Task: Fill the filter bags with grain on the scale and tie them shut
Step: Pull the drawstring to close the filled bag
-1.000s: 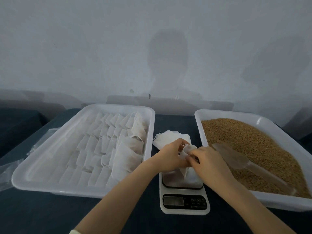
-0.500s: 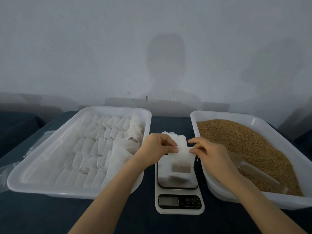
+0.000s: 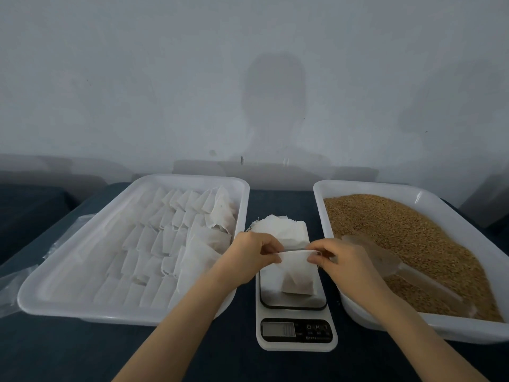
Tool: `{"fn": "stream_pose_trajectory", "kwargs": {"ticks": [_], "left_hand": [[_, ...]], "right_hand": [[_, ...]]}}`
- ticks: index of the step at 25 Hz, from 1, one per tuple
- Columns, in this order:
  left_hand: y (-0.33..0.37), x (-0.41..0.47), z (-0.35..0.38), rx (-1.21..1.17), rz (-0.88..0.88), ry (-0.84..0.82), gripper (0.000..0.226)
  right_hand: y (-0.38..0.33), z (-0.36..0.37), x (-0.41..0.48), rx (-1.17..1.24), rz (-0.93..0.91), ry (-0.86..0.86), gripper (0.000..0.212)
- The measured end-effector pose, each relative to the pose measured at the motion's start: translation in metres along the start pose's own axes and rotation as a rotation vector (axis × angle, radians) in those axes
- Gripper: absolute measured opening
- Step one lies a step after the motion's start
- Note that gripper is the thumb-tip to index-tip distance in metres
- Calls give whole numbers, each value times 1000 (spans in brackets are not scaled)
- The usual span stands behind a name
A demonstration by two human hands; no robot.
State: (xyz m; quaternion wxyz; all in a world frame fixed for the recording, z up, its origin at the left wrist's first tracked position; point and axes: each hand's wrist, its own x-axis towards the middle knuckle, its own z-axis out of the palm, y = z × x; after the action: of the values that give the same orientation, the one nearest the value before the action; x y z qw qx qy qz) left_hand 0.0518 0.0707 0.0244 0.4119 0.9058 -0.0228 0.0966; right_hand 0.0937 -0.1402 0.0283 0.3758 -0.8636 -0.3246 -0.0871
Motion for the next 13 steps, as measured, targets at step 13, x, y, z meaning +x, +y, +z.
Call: {"fn": "stream_pose_trajectory", "kwargs": {"ticks": [13], "left_hand": [[-2, 0, 1, -2, -14, 73, 17]], "right_hand": [[3, -1, -1, 93, 50, 24, 15]]}}
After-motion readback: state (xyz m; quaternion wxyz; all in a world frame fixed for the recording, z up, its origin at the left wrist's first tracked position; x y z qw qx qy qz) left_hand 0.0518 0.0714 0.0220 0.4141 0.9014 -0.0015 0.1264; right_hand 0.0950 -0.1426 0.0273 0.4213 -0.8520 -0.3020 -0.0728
